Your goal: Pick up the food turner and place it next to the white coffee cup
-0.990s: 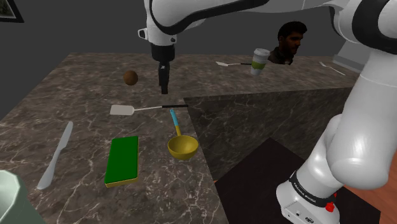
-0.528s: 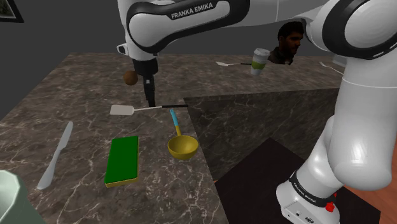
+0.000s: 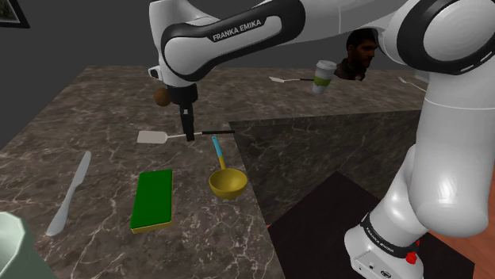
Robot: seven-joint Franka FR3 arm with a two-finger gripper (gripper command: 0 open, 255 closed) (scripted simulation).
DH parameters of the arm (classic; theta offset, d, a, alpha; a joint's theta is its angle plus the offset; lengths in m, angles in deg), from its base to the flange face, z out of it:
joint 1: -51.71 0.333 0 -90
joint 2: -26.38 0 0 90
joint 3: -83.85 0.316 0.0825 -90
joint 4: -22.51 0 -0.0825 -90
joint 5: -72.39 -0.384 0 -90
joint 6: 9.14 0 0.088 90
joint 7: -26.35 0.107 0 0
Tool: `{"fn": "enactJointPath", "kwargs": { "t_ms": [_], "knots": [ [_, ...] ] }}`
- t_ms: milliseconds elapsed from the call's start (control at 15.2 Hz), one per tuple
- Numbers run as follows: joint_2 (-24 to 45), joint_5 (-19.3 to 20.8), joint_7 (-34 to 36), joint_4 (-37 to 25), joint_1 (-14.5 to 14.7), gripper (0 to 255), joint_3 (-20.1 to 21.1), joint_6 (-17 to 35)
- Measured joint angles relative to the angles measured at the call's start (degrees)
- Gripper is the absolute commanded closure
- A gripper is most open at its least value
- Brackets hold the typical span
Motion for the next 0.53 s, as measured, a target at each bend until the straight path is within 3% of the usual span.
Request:
{"fn": "enactJointPath", "kwargs": {
  "t_ms": [198,264,528],
  "knots": [
    [0.02,0.01,0.01,0.07,0.00,0,0.00,0.10],
    [0.02,0.01,0.00,0.08,0.00,255,0.00,0.10],
    [0.01,0.01,0.00,0.08,0.00,255,-0.01,0.11]
  ]
}}
